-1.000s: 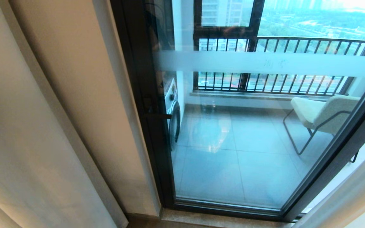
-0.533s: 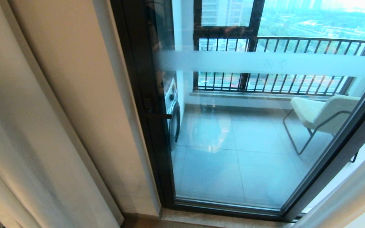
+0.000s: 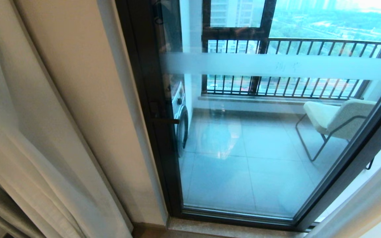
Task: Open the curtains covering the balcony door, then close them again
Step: Pull the inner curtains open on both sides
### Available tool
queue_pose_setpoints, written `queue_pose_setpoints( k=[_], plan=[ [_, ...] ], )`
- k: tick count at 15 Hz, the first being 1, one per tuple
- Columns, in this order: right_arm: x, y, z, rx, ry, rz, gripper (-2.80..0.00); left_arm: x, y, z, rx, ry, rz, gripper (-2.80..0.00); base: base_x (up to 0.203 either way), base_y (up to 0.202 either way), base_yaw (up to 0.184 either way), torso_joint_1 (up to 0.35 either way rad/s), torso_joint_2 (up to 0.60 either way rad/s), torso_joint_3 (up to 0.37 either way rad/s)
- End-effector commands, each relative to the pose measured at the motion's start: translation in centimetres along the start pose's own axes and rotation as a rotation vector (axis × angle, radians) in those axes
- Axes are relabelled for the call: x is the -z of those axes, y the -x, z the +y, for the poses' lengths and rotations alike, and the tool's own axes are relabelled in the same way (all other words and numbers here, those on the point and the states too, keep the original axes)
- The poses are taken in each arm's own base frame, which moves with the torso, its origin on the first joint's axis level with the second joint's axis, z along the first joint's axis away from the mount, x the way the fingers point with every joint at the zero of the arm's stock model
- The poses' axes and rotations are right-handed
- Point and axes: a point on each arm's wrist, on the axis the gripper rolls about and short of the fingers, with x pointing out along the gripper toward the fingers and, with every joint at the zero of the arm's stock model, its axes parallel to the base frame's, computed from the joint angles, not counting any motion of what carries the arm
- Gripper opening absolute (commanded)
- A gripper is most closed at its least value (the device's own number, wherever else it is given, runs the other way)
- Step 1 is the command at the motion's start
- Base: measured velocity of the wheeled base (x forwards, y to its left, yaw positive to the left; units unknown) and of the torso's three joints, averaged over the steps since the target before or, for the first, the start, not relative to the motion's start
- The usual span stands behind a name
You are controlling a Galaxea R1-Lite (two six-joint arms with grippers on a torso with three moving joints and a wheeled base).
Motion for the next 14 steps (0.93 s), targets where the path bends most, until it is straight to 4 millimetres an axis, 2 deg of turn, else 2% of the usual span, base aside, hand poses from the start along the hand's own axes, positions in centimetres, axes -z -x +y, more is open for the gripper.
queue_pose_setpoints(
  k=[1,2,3,10,14],
  plan=[
    [0.0,0.0,0.0,0.000,0.001,0.000,-2.80,-1.0,0.8,-0.1,0.002,-0.009,-0.012,-2.80,0.000,0.000,0.000,0.000,0.00,0.000],
    [0.0,0.0,0.0,-0.002,0.001,0.000,-2.80,-1.3,1.1,-0.1,-0.001,-0.011,-0.013,-2.80,0.000,0.000,0.000,0.000,0.00,0.000],
    [0.0,0.0,0.0,-0.001,0.001,0.000,-2.80,-1.6,1.5,0.0,-0.002,-0.010,-0.016,0.00,0.000,0.000,0.000,0.000,0.00,0.000],
    [0.0,0.0,0.0,-0.001,0.001,0.000,-2.80,-3.5,5.1,0.0,0.000,-0.018,-0.006,0.00,0.000,0.000,0.000,0.000,0.00,0.000],
    [0.0,0.0,0.0,0.000,0.001,0.000,-2.80,-4.2,8.8,0.4,-0.005,-0.028,0.032,0.00,0.000,0.000,0.000,0.000,0.00,0.000]
  ],
)
